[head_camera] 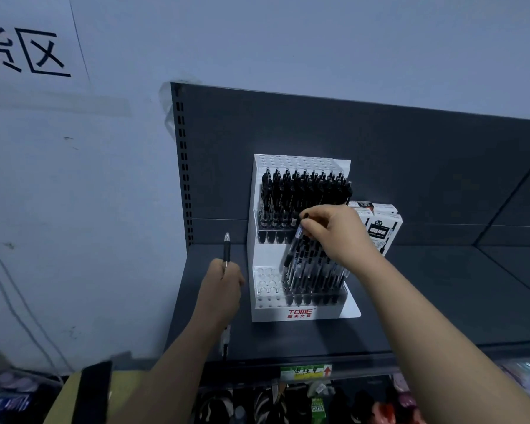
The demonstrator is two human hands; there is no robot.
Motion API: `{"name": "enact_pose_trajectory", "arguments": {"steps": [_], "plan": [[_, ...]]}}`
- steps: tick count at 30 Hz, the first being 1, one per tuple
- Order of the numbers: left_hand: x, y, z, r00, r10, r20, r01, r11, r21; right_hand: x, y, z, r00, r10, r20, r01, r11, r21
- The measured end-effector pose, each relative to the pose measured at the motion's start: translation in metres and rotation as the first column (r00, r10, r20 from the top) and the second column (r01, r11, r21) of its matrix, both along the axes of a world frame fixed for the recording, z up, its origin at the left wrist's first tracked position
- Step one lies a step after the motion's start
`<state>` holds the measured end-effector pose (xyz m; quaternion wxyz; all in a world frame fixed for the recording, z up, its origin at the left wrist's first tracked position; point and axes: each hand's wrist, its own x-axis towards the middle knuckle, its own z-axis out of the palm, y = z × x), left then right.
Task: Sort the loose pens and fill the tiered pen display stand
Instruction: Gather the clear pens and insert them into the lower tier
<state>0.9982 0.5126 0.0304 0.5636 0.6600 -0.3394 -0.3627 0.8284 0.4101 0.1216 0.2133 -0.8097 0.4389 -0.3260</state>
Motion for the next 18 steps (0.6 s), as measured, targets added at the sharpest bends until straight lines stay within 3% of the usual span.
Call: {"name": "enact_pose_trajectory", "arguments": {"steps": [3,7,11,18], "plan": [[0.000,0.000,-0.003,0.999,-0.028,0.047,0.029,0.999,-0.019,0.008,0.000,-0.006,0.990,-0.014,-0.142,-0.001,0.995,-0.099],[0.001,0.003,0.001,0.992,-0.036,0.125,0.049,0.993,-0.104,0.015,0.000,-0.003,0.984,-0.035,-0.173,0.012,0.991,-0.131],[-0.002,0.007,0.009,0.997,-0.076,0.027,0.079,0.986,-0.147,0.021,-0.002,-0.005,0.977,-0.053,-0.205,0.028,0.992,-0.125],[0.002,0.001,-0.002,0.998,-0.060,-0.024,0.058,0.996,-0.073,0.026,-0.003,-0.019,0.930,-0.087,-0.357,0.057,0.994,-0.096]]}}
